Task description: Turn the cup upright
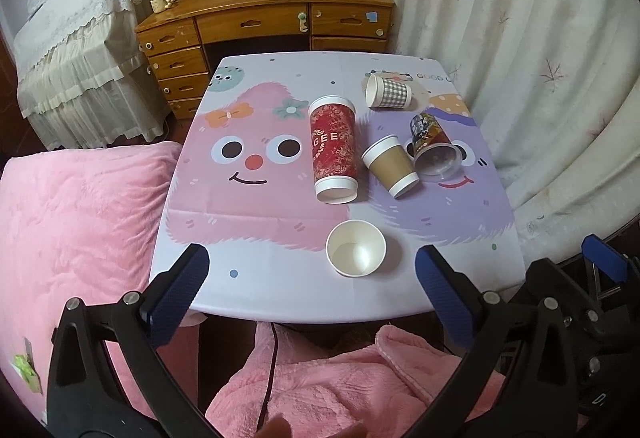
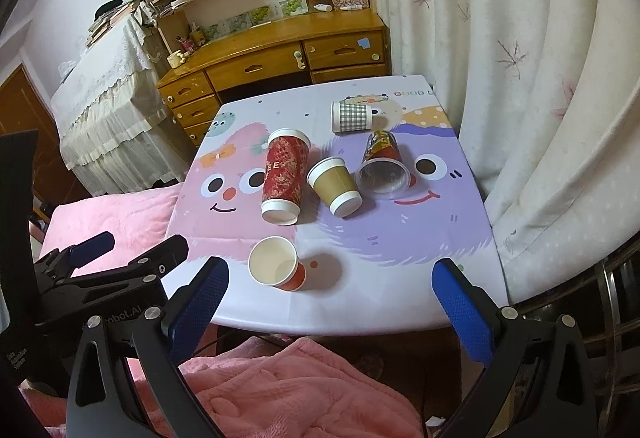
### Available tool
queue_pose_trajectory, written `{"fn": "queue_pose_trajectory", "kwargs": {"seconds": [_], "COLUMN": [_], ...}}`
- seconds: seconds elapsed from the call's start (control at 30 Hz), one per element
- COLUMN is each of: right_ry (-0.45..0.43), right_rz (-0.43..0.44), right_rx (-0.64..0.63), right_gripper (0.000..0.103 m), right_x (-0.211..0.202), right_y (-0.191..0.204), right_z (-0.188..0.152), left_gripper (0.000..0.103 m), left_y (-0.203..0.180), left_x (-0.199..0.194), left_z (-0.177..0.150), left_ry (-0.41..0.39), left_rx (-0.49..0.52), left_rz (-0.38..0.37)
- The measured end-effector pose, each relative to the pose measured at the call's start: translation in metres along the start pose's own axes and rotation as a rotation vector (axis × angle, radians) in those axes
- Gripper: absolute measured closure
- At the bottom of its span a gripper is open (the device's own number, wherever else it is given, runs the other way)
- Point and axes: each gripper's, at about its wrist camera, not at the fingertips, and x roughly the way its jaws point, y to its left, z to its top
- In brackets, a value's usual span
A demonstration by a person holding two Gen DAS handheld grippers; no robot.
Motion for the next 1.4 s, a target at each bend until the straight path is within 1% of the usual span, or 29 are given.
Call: {"fn": "queue_pose_trajectory", "kwargs": {"seconds": [0.17,0.9,1.4], "right_ry": [0.004,0.042,0.048], "right_rz": [0.002,0.005,0.007], "right_rx": [0.001,0.004,0.001], "right_gripper": [0.000,0.000,0.000], "right_x": [0.001,0.014,0.018], "right_y": [0.001,0.004,0.006], "right_z": [0.001,0.002,0.003], "left_gripper": [0.001,0.001,0.001], "left_y": [0.001,0.001,0.003], "left_x": [-0.001,-0.001,-0.001], "left_z": [0.001,0.003,0.003], "left_ry": [0.006,0.001,0.002], "left_rx": [-0.014,-0.010,-0.011], "left_rz": [-0.001,0.000,0.002]}}
